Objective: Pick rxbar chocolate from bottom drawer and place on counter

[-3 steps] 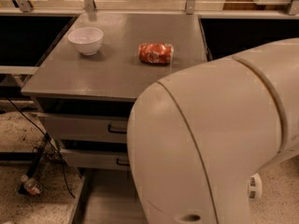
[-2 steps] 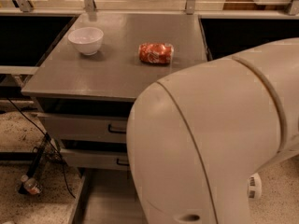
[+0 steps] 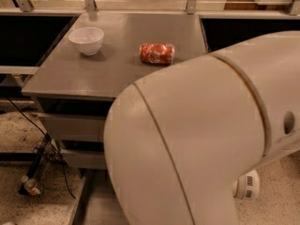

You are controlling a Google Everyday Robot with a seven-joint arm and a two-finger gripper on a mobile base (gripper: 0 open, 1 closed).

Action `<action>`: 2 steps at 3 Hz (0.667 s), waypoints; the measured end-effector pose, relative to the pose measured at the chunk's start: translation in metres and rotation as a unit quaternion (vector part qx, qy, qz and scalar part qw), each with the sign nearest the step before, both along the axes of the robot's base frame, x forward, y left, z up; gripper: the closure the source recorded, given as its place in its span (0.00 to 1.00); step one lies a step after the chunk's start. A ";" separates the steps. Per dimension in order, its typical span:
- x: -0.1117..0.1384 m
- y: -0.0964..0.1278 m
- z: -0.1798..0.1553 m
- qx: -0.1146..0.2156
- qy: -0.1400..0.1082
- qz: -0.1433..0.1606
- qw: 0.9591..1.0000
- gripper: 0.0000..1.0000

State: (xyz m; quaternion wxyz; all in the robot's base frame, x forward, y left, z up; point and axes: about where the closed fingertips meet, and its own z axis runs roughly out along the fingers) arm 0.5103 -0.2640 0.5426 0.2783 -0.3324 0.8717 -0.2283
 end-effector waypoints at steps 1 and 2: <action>0.013 -0.010 0.036 -0.022 -0.043 -0.010 0.999 1.00; 0.022 -0.020 0.067 -0.035 -0.080 -0.017 0.996 1.00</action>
Offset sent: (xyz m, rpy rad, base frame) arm 0.0264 -0.0243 0.1269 -0.1134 -0.2417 -0.0480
